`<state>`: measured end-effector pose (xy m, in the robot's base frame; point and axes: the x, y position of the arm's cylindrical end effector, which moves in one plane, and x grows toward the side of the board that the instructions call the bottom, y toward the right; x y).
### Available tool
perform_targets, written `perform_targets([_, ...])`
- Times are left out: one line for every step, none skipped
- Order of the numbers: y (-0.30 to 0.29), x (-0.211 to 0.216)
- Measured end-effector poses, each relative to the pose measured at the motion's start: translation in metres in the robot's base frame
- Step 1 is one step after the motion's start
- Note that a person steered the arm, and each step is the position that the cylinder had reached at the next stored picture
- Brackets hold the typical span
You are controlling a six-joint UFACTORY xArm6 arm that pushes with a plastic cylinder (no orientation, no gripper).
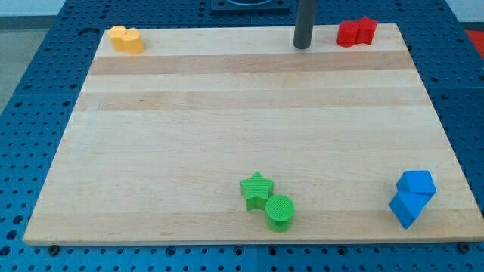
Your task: Move your arm towards the green circle
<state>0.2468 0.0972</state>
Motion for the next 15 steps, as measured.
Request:
perform_targets([-0.015,0.008])
perform_targets([-0.020,0.080])
perform_targets([-0.014,0.139])
perform_targets([-0.014,0.176])
perform_targets([-0.014,0.178])
perform_targets([-0.014,0.186])
perform_targets([-0.001,0.213])
perform_targets([0.007,0.234])
perform_targets([0.013,0.252])
perform_targets([0.026,0.276])
perform_targets([0.029,0.308])
perform_targets([0.029,0.339])
perform_targets([0.029,0.368])
perform_targets([0.022,0.372])
perform_targets([-0.011,0.372])
